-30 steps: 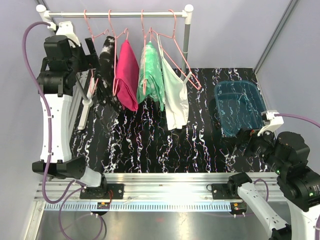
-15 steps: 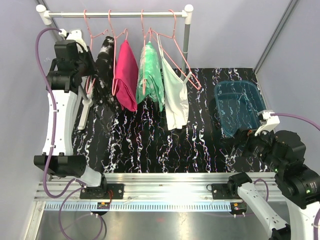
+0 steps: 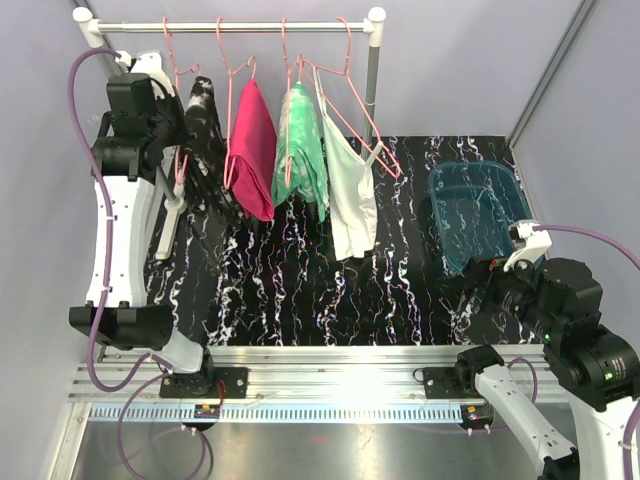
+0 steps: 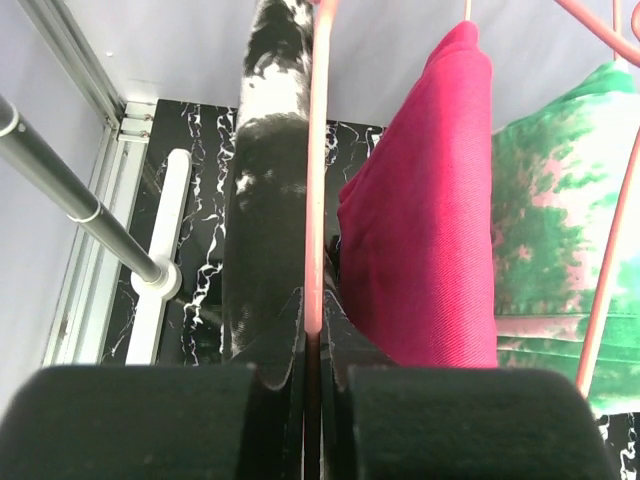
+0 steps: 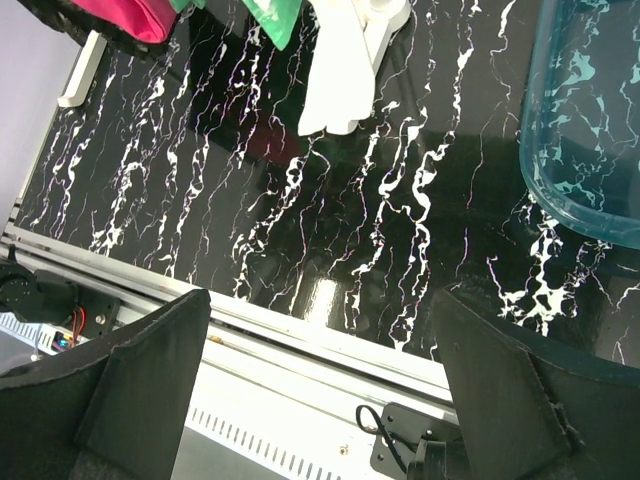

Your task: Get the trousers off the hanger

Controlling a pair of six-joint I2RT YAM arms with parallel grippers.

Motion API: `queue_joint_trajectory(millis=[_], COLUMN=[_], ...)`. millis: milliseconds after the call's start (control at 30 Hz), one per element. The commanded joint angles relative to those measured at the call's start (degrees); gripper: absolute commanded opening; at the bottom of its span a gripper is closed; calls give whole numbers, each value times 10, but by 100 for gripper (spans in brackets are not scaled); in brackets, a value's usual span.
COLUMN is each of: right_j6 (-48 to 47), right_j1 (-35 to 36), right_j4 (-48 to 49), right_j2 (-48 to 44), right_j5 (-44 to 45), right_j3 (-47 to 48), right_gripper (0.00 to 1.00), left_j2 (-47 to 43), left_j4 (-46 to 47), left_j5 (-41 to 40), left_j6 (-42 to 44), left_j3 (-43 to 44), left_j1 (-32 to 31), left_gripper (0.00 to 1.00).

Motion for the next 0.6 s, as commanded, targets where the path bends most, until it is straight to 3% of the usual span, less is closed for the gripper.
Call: queue_joint_trajectory(millis=[0, 167, 567], right_j6=[-1, 2, 5], right_j1=[3, 3, 3], right_j4=[23, 28, 29], right_j2=[0, 0, -3], right_j5=[-18, -19, -25], right_j3=[-2, -4, -4], right_gripper=[99, 100, 100], left_j2=[-17, -55, -72], left_j4=[54, 122, 174], left_j5=[-1, 3, 34], left_j6=[-14, -28, -26], left_j3=[35, 8, 41], left_j1=[3, 3, 4], left_gripper=[0, 0, 0])
